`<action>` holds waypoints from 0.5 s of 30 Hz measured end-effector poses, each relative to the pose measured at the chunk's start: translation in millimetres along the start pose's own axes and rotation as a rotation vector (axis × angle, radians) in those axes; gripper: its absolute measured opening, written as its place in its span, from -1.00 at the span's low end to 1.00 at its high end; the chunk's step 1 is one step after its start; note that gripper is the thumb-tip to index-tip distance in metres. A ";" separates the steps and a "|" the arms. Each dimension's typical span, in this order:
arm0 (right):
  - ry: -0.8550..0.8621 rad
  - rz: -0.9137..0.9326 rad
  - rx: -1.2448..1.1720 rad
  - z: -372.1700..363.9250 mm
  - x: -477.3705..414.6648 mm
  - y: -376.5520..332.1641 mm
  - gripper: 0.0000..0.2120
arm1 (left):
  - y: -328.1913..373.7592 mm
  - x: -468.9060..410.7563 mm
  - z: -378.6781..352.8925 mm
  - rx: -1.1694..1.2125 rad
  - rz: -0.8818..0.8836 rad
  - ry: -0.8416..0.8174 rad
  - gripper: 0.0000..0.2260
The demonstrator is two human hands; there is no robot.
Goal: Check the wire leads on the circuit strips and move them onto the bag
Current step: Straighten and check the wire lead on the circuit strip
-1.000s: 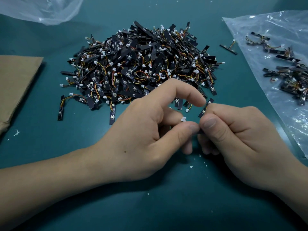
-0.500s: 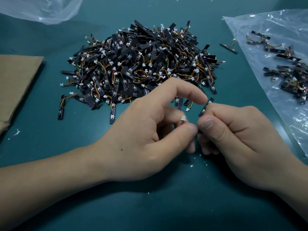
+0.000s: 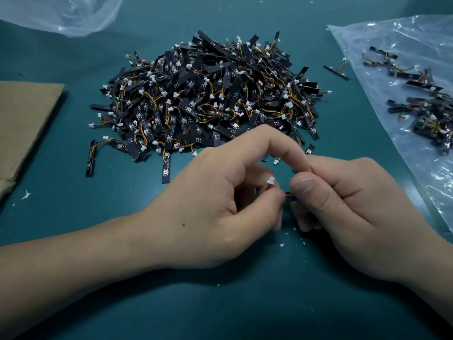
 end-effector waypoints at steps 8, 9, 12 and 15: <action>-0.030 -0.049 -0.123 1.5 0.0 -0.3 -0.69 | -2.3 -1.2 4.6 0.102 0.033 0.055 -0.72; -0.031 -0.053 -0.140 2.1 -0.2 -0.5 -0.69 | -2.1 -1.0 4.1 0.110 0.032 0.049 -0.73; -0.064 -0.068 -0.211 1.2 0.6 -0.5 -0.72 | -3.4 -2.4 5.5 0.123 0.044 0.051 -0.77; -0.102 -0.064 -0.163 -1.9 1.1 1.3 -0.70 | -5.4 -3.3 3.7 0.063 0.041 0.033 -0.82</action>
Point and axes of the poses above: each hand's wrist, its own x-axis away from the middle knuckle, its own z-axis out of the back of the hand, y = z × x, the point moved 8 cm from there along -x, towards the middle knuckle, and after that the axes turned 12 degrees about y, right-handed, at the moved point
